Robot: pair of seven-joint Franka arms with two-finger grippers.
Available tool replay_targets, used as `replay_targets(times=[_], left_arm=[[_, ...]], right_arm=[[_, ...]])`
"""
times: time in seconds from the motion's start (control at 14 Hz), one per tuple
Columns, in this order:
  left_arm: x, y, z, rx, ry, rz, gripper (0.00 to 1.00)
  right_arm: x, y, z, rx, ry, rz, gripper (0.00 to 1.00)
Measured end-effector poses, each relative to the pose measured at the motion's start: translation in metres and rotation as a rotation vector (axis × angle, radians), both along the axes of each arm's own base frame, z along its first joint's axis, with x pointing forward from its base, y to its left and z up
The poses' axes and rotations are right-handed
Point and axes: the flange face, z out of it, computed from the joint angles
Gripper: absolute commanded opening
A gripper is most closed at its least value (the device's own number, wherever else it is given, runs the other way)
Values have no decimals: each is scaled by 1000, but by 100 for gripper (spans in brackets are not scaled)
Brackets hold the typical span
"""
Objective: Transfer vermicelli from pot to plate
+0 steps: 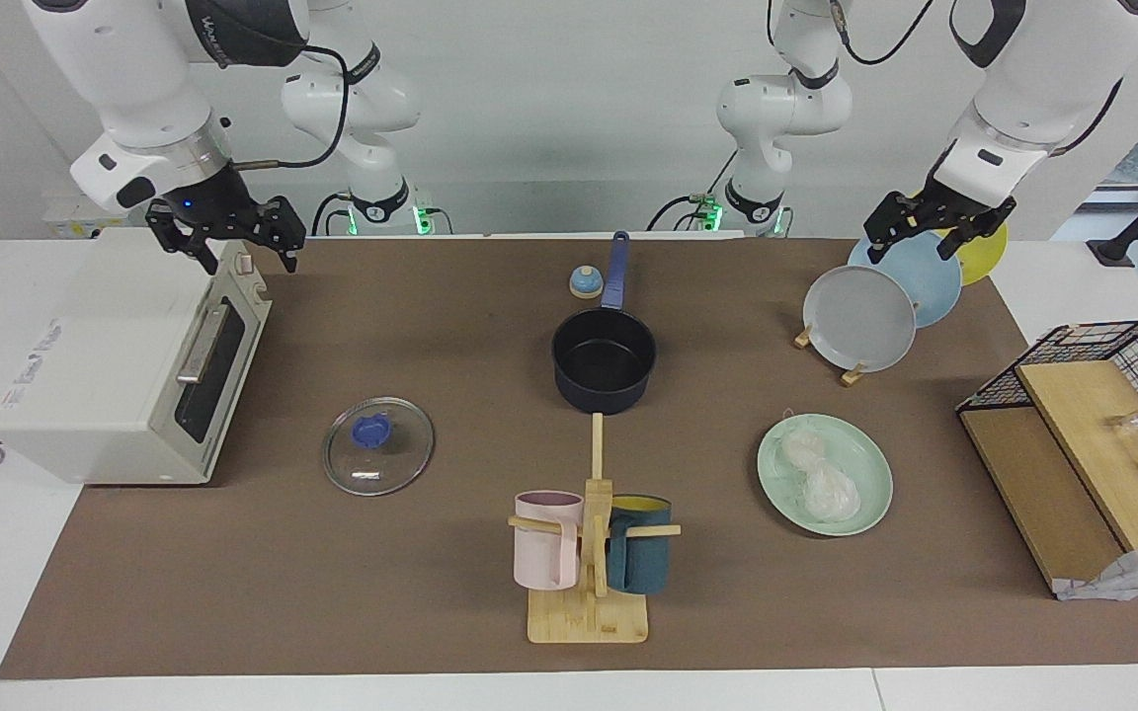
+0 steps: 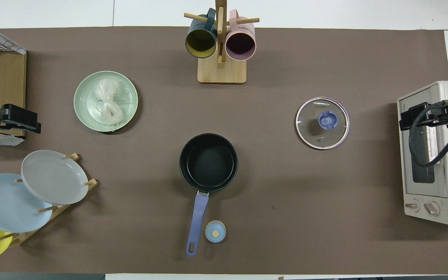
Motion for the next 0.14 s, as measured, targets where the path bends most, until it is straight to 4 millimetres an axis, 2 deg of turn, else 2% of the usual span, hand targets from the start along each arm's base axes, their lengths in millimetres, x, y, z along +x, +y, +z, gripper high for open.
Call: replay_targets(times=[0.14], left_arm=[[0,-1,0,-3,-1,-1,100]], right_arm=[[0,1,0,0,0,2,100]])
